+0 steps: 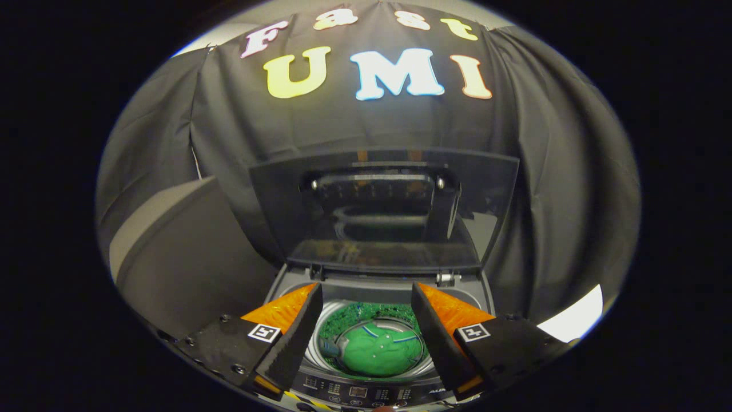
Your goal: Put the clothes into the washing machine and then close the washing machine lid.
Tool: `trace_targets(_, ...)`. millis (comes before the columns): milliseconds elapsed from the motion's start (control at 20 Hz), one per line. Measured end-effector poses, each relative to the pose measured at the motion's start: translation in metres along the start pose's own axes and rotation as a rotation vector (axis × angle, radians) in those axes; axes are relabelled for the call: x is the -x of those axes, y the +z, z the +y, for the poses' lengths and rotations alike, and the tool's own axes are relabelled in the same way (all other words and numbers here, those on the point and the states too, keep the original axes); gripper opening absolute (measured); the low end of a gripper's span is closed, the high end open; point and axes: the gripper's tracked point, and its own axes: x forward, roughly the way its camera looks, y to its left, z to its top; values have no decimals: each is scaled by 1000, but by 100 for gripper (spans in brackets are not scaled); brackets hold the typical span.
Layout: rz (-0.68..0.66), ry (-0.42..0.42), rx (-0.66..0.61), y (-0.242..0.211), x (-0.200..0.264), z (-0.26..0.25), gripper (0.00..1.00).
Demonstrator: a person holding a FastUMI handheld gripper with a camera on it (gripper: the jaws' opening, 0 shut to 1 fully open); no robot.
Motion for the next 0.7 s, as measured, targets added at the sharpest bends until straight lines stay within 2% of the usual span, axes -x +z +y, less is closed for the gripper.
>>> trace_targets(350,-174,25,-51,82,30,9,96)
trace_targets(700,-228,-6,-50,145,-1,-4,96)
